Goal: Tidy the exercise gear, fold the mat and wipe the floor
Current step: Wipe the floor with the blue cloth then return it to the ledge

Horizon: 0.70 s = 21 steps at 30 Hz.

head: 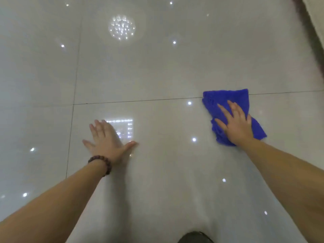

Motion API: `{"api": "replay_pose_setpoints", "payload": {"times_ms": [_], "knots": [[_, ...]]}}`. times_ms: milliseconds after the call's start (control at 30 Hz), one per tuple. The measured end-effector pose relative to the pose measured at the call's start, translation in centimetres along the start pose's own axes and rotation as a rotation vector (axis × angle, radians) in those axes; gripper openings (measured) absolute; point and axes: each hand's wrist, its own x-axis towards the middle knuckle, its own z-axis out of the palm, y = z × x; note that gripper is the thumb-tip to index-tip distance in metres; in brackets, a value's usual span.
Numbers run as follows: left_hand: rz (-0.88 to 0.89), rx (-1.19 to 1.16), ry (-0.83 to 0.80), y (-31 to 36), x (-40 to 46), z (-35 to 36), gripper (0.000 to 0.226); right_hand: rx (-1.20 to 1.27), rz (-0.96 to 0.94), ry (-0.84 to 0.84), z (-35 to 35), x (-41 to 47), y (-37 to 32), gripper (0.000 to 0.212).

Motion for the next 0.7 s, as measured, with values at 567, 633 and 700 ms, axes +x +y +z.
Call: {"api": "replay_pose_setpoints", "payload": {"times_ms": [567, 633, 700], "knots": [[0.304, 0.215, -0.237, 20.7, -4.8, 7.6, 0.151, -0.036, -0.125, 0.118, 3.6, -10.9, 5.5, 0.055], [0.288, 0.232, -0.267, 21.1, -4.7, 7.4, 0.152, -0.035, -0.031, 0.138, 2.4, -6.6, 8.5, 0.055], [0.272, 0.252, -0.283, 21.1, -4.6, 7.3, 0.152, -0.025, 0.120, 0.126, 0.3, -1.7, 11.9, 0.057]]}}
